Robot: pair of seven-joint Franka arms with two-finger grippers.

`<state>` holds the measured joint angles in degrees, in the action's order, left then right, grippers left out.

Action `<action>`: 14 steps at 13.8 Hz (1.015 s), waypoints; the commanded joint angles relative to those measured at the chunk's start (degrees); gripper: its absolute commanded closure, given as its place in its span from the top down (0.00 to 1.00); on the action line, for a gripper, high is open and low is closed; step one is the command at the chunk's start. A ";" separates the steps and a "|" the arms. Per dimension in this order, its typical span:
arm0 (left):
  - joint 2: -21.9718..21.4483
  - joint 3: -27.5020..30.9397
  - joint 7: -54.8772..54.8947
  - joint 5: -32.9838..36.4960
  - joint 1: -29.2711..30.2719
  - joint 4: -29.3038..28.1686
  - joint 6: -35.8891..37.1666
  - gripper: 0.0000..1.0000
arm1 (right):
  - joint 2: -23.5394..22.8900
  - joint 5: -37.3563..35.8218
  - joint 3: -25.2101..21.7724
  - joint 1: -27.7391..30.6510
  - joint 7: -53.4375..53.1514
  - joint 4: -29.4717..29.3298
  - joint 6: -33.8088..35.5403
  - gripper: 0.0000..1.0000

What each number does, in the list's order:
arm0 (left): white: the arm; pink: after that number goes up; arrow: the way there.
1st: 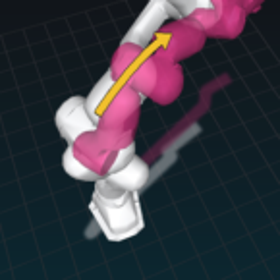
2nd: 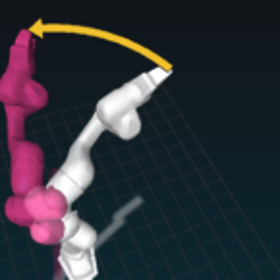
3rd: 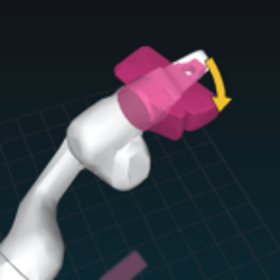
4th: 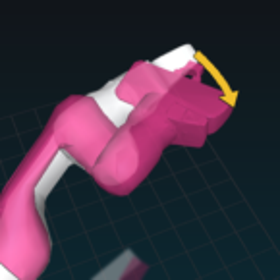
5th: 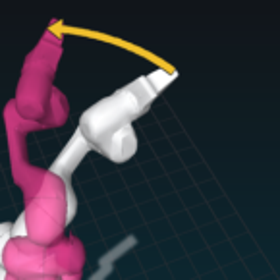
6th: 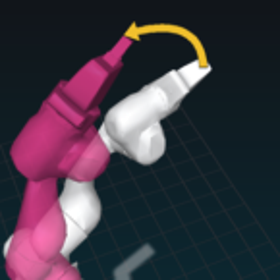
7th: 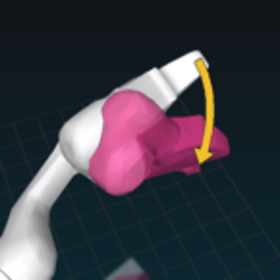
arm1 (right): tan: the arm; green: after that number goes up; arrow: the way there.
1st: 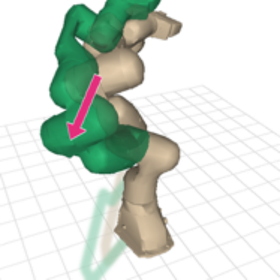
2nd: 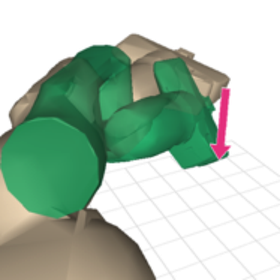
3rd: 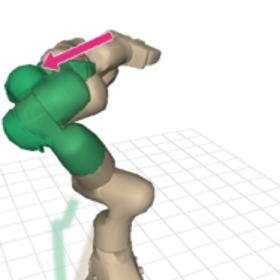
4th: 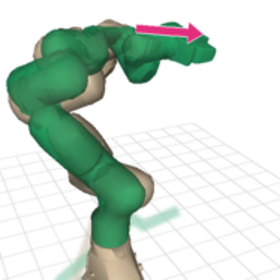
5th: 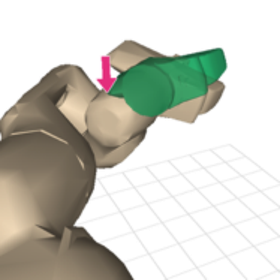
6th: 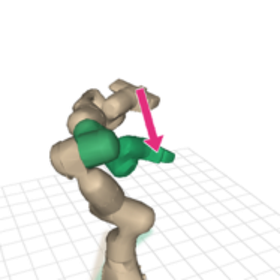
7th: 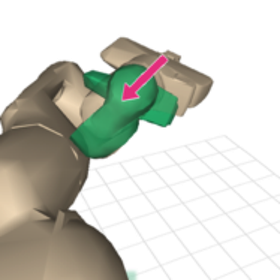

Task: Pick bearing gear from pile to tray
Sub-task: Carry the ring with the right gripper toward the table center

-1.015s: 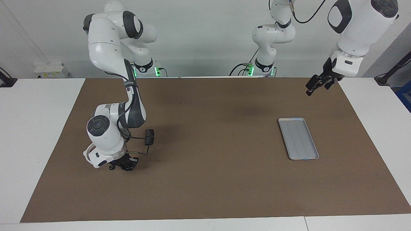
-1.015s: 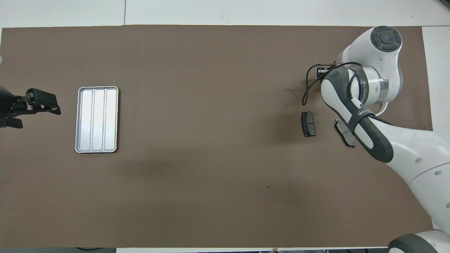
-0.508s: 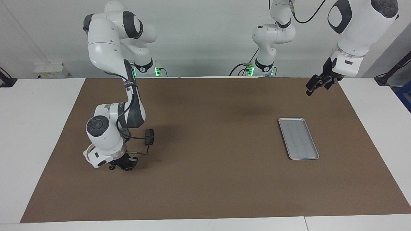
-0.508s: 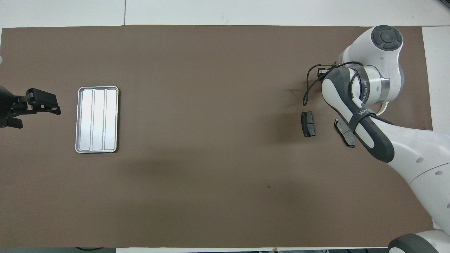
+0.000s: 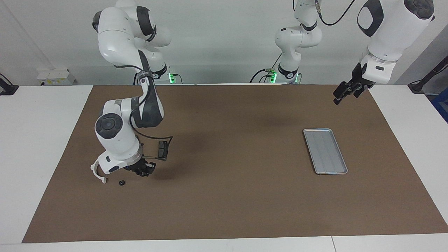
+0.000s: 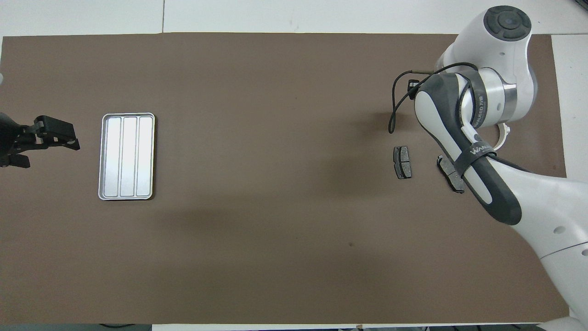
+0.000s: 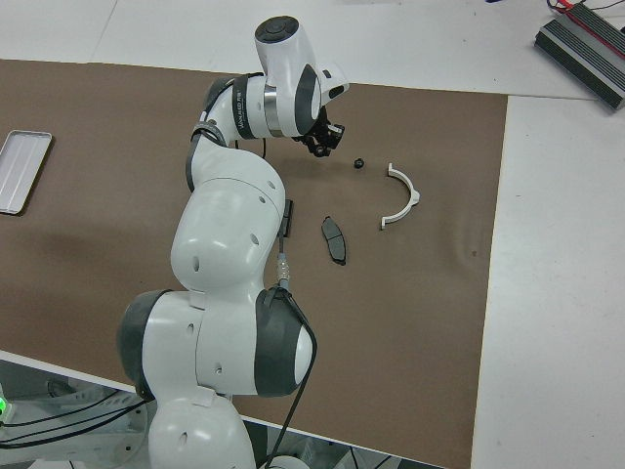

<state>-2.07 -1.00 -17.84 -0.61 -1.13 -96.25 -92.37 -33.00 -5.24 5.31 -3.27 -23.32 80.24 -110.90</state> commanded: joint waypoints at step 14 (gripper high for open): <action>-1.27 -0.32 0.35 0.17 0.34 -1.22 -0.18 1.00 | 5.49 5.68 4.54 -24.49 -55.13 -6.94 11.86 0.00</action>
<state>-2.07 -1.00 -17.84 -0.61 -1.13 -96.25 -92.37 -27.06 -0.41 9.30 -25.76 -71.54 73.93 -98.14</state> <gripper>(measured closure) 0.000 0.648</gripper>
